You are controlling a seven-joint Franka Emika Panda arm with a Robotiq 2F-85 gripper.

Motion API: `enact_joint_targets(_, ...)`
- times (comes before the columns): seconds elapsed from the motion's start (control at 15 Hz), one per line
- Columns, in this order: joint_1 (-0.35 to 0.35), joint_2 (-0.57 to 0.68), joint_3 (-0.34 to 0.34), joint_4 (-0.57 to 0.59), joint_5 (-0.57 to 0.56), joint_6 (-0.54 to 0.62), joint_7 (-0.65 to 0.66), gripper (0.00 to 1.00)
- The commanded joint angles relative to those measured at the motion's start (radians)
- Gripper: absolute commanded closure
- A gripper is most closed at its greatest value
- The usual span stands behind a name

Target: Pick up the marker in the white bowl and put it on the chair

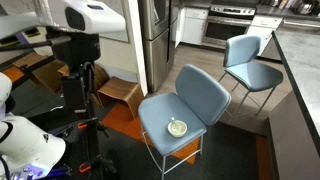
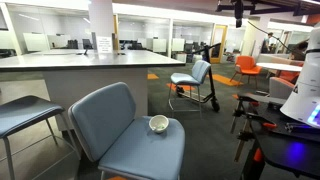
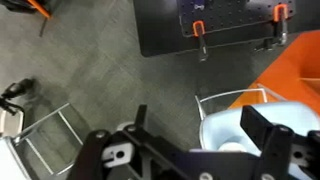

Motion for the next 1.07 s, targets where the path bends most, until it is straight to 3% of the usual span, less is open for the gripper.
enact_joint_targets(0.0,0.021,0.000,-0.016,0.002,-0.007,-0.005,0.009,0.00)
enact_joint_targets(0.53,0.024,0.033,-0.018,0.015,-0.007,0.016,0.013,0.00)
enact_joint_targets(1.0,0.055,0.312,0.010,0.117,0.034,0.198,0.107,0.00)
